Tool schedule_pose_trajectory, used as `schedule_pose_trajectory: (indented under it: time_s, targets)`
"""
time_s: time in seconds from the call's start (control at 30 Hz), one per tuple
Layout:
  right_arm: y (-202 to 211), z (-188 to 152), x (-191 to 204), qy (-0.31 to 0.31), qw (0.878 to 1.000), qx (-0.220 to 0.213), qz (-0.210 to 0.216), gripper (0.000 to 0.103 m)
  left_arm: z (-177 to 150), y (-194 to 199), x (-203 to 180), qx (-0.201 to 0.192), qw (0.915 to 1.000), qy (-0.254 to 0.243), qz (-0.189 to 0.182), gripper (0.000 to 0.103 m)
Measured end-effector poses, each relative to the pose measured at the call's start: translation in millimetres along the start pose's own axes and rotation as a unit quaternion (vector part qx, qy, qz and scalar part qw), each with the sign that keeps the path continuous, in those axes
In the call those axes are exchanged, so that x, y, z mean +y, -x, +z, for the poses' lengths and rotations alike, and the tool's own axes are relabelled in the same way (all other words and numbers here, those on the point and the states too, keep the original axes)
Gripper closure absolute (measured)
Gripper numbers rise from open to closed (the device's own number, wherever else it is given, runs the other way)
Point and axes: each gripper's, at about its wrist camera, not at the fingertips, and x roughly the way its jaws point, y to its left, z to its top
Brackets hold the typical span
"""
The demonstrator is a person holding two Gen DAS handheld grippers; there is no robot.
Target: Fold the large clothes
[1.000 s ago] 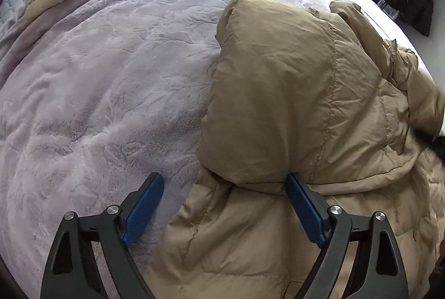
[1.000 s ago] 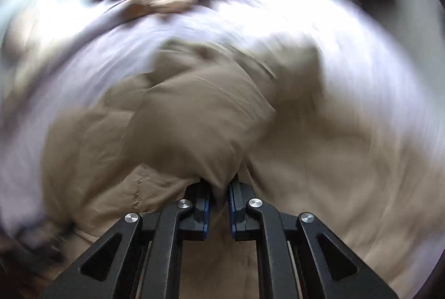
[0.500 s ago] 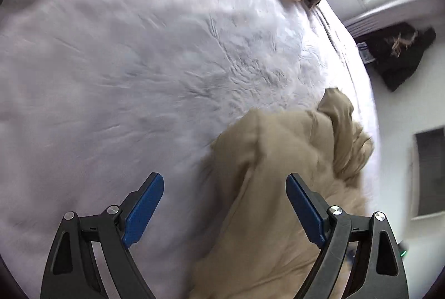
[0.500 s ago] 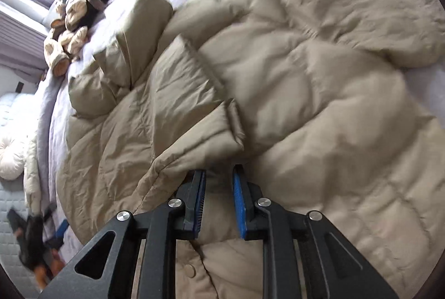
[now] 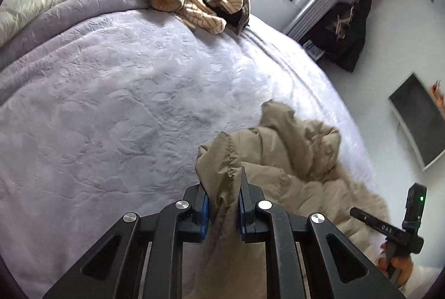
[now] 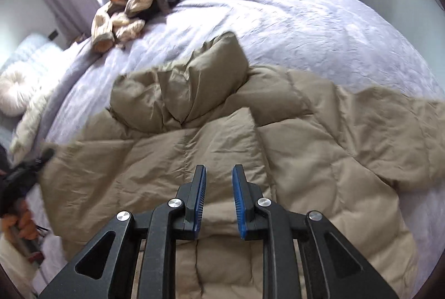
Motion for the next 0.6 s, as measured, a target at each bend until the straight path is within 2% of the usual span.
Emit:
schedule_pose_trajectory:
  time_s: [0.2, 0.23, 0.3, 0.37, 0.4, 0.47, 0.6]
  targets:
    - [-52, -20, -2, 0.001, 0.998, 0.06, -0.008, 0.082, -7, -44, 40, 0.046, 0.9948, 0.011, 0.091, 0.085]
    - [-57, -22, -2, 0.003, 0.998, 0.064, -0.006, 0.082, -7, -48, 44, 0.05, 0.9932, 0.018, 0.104, 0.081]
    - [-63, -21, 2, 0.012, 0.998, 0.062, -0.005, 0.082, -8, -45, 51, 0.041, 0.9889, 0.036, 0.138, 0.079]
    - [-66, -21, 6, 0.025, 0.998, 0.062, -0.014, 0.082, -3, -34, 61, 0.024, 0.9803, 0.059, 0.187, 0.079]
    - [-68, -20, 6, 0.025, 0.998, 0.062, -0.014, 0.082, -1, -28, 67, 0.026, 0.9777, 0.073, 0.195, 0.079]
    - [-68, -20, 1, 0.013, 0.998, 0.065, -0.005, 0.082, 2, -13, 67, 0.026, 0.9789, 0.087, 0.183, 0.079]
    - [-67, -23, -7, -0.001, 0.998, 0.063, 0.012, 0.082, -9, 12, 33, 0.021, 0.9873, 0.052, 0.149, 0.079]
